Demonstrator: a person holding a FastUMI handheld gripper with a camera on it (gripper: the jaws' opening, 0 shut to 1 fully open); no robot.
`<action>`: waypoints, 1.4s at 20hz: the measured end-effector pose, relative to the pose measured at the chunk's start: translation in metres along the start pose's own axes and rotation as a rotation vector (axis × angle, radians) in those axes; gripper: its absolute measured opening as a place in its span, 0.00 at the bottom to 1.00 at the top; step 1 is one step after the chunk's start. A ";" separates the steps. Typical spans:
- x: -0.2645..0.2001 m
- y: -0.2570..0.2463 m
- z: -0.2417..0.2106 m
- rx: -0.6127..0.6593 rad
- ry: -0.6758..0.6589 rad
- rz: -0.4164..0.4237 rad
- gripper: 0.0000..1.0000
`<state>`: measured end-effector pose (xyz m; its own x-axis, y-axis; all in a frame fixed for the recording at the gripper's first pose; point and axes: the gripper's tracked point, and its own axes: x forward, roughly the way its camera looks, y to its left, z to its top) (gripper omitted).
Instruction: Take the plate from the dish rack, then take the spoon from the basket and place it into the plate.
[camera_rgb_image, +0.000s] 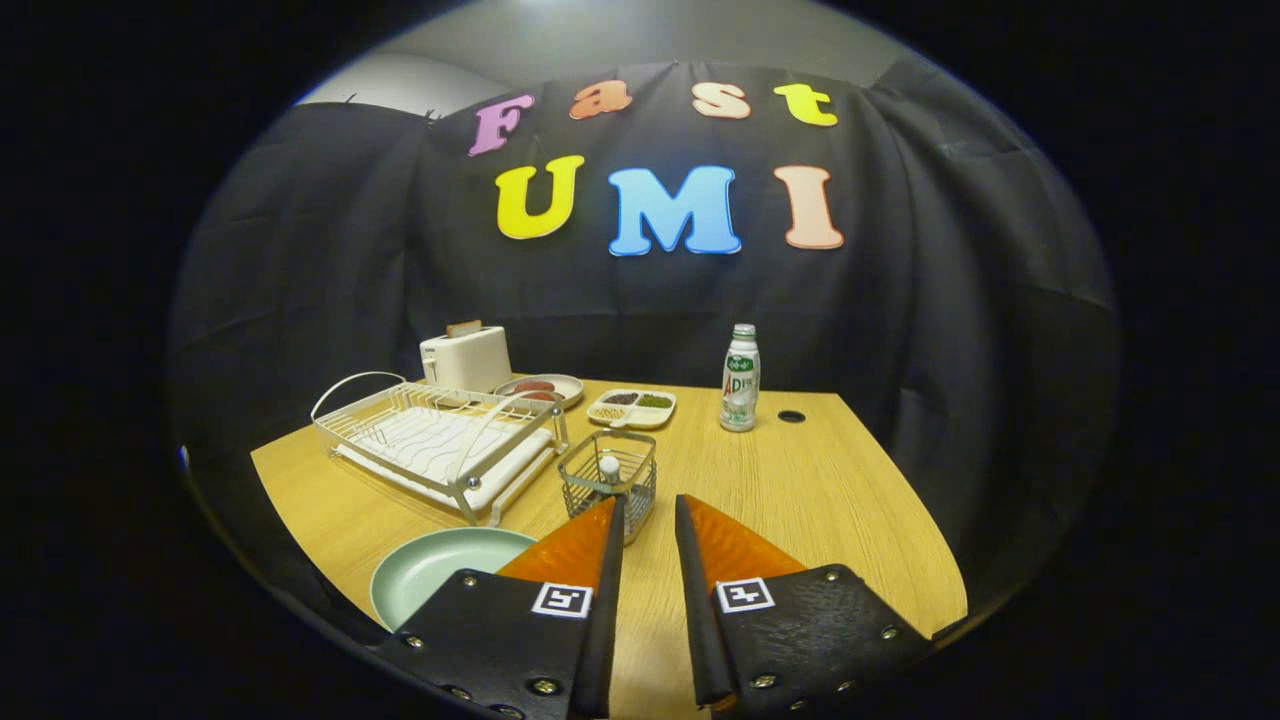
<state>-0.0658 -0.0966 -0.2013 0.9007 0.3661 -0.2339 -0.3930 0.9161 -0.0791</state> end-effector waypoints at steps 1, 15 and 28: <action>0.005 0.007 0.006 0.013 -0.029 0.021 0.31; 0.086 0.022 -0.009 0.099 -0.110 0.067 0.34; 0.122 0.042 0.006 0.023 -0.054 0.068 0.12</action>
<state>0.0286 -0.0121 -0.2278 0.8809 0.4354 -0.1853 -0.4498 0.8921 -0.0419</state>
